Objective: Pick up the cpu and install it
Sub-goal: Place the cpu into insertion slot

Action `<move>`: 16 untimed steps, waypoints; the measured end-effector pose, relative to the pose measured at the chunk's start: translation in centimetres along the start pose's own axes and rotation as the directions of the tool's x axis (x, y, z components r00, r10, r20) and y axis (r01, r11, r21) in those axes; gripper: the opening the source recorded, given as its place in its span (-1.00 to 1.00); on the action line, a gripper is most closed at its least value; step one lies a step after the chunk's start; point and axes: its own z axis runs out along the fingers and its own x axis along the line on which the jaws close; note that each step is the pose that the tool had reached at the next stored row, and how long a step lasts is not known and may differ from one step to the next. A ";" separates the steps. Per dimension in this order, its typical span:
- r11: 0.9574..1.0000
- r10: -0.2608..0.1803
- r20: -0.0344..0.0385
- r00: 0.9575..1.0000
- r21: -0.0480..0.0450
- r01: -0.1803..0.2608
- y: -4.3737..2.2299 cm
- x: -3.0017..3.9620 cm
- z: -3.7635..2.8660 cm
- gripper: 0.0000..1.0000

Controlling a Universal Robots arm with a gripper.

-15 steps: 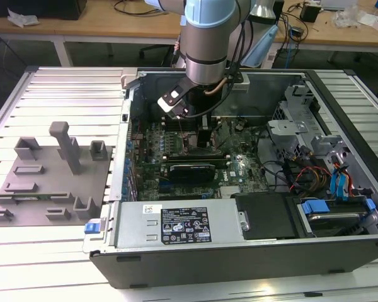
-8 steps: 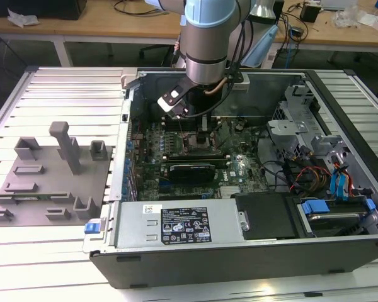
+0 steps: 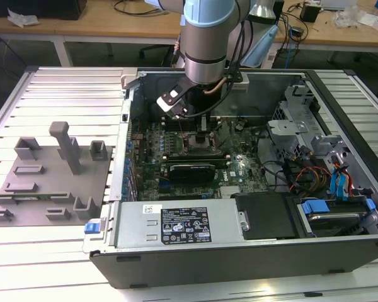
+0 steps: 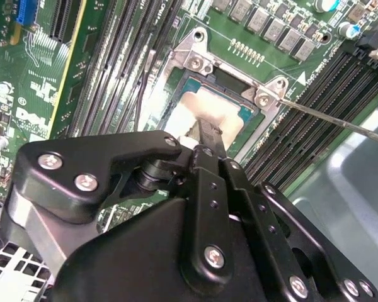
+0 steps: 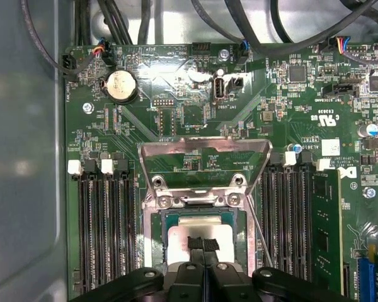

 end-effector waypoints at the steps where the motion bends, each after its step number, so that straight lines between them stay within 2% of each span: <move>1: 1.000 0.000 0.000 1.000 0.000 0.000 -0.01 0.00 0.05 -0.79; 16: 1.000 0.000 0.000 1.000 0.000 0.000 -0.05 0.01 0.61 -0.79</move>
